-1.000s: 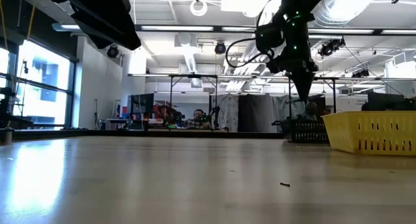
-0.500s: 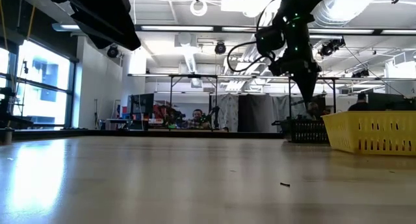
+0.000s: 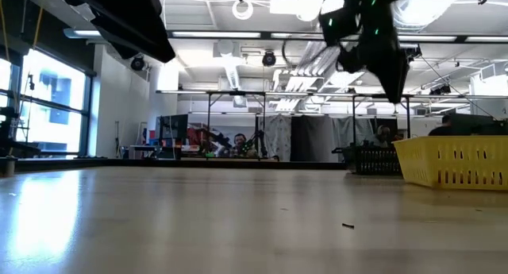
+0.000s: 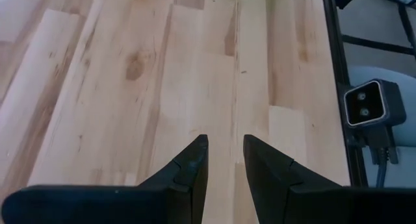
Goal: Sort crayons
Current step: Put the orange crayon into the yellow basket
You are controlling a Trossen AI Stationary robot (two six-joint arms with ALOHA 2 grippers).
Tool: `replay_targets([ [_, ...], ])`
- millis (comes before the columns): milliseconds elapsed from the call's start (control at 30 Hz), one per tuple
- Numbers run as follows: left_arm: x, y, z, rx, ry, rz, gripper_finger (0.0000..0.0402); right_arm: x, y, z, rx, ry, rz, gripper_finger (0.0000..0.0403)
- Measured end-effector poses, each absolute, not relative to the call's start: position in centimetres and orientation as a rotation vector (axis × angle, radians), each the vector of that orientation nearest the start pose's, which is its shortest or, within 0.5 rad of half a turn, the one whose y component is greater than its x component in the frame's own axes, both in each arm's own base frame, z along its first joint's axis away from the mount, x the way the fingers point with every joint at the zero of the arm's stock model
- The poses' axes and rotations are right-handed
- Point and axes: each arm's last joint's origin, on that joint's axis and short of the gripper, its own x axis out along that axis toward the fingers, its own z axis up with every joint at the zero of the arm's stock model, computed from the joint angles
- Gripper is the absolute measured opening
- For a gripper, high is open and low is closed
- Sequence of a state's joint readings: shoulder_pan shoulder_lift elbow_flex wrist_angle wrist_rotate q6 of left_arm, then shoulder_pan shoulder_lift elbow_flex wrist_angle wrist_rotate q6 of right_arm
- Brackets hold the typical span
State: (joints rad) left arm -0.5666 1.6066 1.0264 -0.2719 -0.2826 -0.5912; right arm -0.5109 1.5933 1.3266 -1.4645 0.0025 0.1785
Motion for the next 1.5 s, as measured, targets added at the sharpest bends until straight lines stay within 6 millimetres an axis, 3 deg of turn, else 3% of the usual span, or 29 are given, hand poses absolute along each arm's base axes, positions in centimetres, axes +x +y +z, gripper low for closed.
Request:
replay_targets([
  [233, 28.8, -16.2, 21.2, -0.199, 0.795, 0.034, 0.0087, 22.9, -4.8, 30.8, 0.479, 1.41, -0.566, 0.0116],
  [400, 29.1, -15.7, 21.3, -0.179, 0.76, 0.077, 0.0087, 23.5, 1.9, 32.1, 0.433, 1.196, -0.537, 0.0116],
  [600, 30.3, -14.9, 22.1, -0.072, 0.63, 0.106, 0.0087, 24.7, 10.1, 31.2, 0.449, 1.044, -0.411, 0.0116],
  [800, 31.8, -13.4, 23.2, -0.027, 0.508, 0.117, 0.0087, 25.5, 16.6, 28.4, 0.544, 1.051, -0.335, 0.0116],
  [933, 32.4, -12.2, 23.3, 0.0, 0.498, 0.147, 0.0087, 25.6, 19.3, 26.0, 0.636, 1.15, -0.363, 0.0116],
  [1167, 32.9, -10.8, 23.3, 0.066, 0.505, 0.174, 0.0087, 26.5, 21.8, 22.6, 0.814, 1.304, -0.409, 0.0116],
  [1500, 33.0, -8.8, 23.4, 0.178, 0.542, 0.227, 0.0087, 27.3, 23.1, 20.9, 1.07, 1.422, -0.498, 0.0116],
])
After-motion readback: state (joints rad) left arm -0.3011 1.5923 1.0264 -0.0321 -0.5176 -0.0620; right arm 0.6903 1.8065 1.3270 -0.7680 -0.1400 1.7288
